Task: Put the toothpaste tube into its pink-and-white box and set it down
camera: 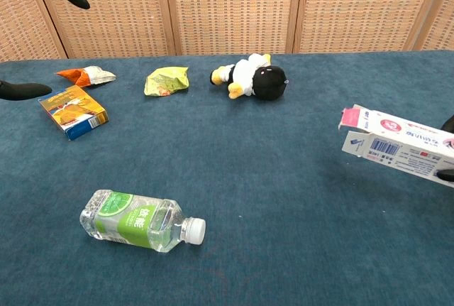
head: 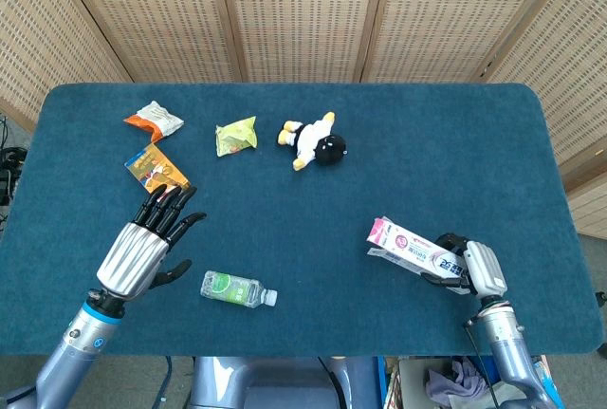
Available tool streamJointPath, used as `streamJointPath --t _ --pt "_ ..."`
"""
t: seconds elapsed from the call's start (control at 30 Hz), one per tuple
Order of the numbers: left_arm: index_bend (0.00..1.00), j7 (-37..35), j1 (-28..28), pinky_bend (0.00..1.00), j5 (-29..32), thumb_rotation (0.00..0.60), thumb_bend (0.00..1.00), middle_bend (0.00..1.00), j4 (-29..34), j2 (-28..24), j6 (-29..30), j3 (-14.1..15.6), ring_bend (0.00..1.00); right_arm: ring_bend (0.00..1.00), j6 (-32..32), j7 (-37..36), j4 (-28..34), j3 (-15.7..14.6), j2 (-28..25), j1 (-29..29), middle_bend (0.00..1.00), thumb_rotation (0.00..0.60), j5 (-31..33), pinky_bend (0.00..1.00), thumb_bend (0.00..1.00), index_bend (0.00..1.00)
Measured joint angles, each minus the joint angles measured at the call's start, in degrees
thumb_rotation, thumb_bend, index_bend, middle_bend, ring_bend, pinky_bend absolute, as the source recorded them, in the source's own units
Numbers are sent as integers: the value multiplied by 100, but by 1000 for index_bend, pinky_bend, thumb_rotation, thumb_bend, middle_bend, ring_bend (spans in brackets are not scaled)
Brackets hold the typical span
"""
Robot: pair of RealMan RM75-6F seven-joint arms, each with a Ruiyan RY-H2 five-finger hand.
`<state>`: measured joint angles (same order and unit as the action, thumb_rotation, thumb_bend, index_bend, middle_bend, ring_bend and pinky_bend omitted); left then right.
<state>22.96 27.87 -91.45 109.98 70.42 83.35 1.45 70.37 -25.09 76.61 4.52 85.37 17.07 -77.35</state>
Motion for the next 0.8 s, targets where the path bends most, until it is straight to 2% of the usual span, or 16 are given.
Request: streamJointPath --t 0.13,0.2,0.27,0.4,0.47,0.57,0.67,0.8 --pt "205 -57 -43 0 -52 600 239 0 -39 -16 -57 -69 0 440 -127 -85 -135 -16 86 -36 549 600 63 435 38 675" --pt "205 -62 -62 0 -60 600 240 0 -40 -19 -84 -96 0 424 -212 -77 -244 -12 145 -44 525 600 104 375 38 675" --pt "205 -64 -77 0 -64 600 239 0 -41 -22 -102 -110 0 355 -301 -139 -309 2 191 -48 463 600 156 270 38 657" --pt "205 -69 -122 0 -70 600 239 0 -54 -22 -149 -151 0 180 -439 -363 -387 25 229 -44 317 600 182 71 38 560" --pt "205 -85 -146 0 -79 600 239 0 -59 -20 -159 -168 0 102 -493 -512 -424 28 238 -45 249 600 161 11 38 514" --pt "205 -110 -183 0 -106 600 239 0 -75 -18 -167 -191 0 14 -545 -669 -509 19 254 -54 147 600 86 0 37 423" --pt "205 -168 -235 0 -139 600 239 0 -94 -15 -145 -201 0 0 -579 -733 -512 -24 232 -57 33 600 -19 0 38 304" --pt "205 -261 -311 0 -159 600 239 0 -142 -14 -124 -213 0 0 -583 -722 -436 -60 159 -52 0 600 -134 0 38 191"
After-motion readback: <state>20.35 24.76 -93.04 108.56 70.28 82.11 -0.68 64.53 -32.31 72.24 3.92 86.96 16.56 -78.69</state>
